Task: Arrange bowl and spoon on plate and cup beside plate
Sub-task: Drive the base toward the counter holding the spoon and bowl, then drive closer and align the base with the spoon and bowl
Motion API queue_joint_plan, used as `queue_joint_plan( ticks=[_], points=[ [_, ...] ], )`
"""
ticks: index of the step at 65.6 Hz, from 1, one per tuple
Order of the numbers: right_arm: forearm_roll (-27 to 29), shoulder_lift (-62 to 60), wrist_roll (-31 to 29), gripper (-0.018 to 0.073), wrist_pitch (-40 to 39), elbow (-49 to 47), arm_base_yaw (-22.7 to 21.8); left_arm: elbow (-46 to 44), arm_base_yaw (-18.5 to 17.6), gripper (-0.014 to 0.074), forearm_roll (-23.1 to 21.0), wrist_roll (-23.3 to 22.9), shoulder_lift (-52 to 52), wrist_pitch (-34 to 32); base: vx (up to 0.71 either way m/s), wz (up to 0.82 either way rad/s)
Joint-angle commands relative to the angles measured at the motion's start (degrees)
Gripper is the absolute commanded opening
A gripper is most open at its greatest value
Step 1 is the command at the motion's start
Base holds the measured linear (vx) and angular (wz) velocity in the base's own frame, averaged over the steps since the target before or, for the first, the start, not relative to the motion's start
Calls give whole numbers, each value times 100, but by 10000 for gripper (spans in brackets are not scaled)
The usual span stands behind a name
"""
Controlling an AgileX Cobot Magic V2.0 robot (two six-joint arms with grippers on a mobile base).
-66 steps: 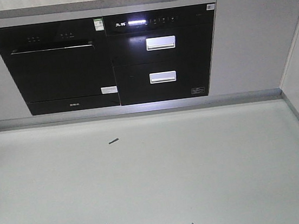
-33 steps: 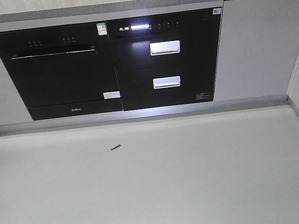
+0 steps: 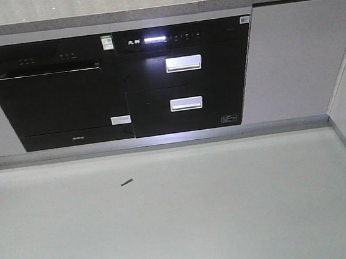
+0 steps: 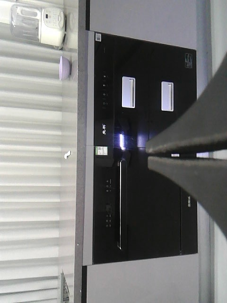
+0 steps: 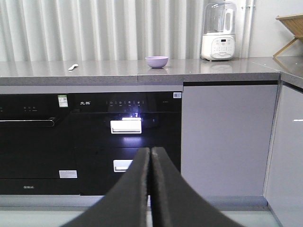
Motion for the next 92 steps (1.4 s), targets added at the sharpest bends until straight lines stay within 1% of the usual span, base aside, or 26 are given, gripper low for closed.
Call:
queue_joint_plan(
  ticks=[1, 31, 92],
  points=[
    [-20, -32, -34, -9, -408, 44, 4, -99, -1, -6, -7, -37, -84, -442, 14, -9],
    [-20, -32, -34, -9, -413, 44, 4, -99, -1, -6, -7, -37, -84, -442, 16, -6],
    [-20, -32, -34, -9, -407, 44, 4, -99, -1, -6, -7, -37, -84, -442, 14, 2]
  ],
)
